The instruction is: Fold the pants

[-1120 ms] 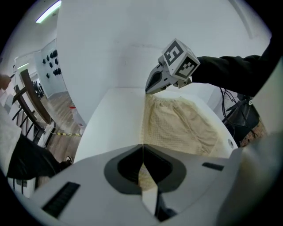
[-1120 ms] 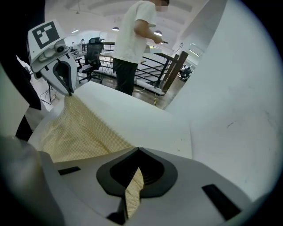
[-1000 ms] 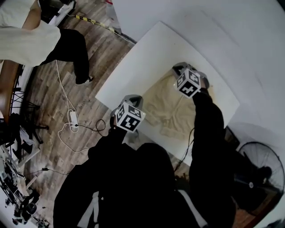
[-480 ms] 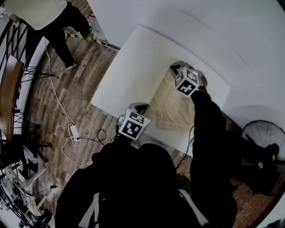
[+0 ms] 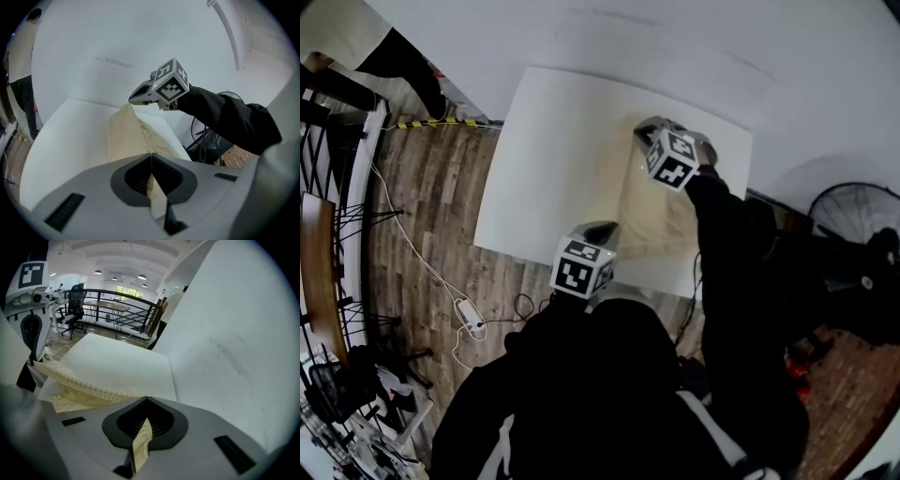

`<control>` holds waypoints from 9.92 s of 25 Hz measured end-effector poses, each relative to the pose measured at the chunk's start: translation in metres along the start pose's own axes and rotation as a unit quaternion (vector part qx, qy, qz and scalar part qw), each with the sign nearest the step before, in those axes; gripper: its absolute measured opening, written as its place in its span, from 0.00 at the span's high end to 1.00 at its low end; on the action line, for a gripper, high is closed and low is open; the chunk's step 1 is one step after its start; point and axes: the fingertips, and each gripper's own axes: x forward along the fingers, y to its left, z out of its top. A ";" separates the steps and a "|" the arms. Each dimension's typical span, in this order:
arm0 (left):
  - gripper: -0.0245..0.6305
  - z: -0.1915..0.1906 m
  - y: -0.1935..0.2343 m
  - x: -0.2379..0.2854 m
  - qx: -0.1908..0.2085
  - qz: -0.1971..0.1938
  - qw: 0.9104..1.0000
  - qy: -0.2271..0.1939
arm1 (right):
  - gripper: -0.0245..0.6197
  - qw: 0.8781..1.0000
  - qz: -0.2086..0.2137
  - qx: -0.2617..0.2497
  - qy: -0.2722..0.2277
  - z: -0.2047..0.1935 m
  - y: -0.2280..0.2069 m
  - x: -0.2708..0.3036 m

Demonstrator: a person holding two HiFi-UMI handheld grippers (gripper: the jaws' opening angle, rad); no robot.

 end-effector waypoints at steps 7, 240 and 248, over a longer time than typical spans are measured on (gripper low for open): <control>0.95 0.009 -0.052 0.021 -0.013 -0.051 0.999 0.009 | 0.96 0.999 -0.019 0.031 0.003 -0.037 -0.007 -0.027; 0.96 0.113 -0.082 -0.097 0.170 -0.012 0.940 -0.294 | 0.96 0.764 -0.293 0.482 -0.314 -0.052 0.110 -0.295; 0.96 0.120 -0.076 -0.089 0.179 -0.016 0.939 -0.294 | 0.96 0.759 -0.300 0.487 -0.311 -0.056 0.100 -0.290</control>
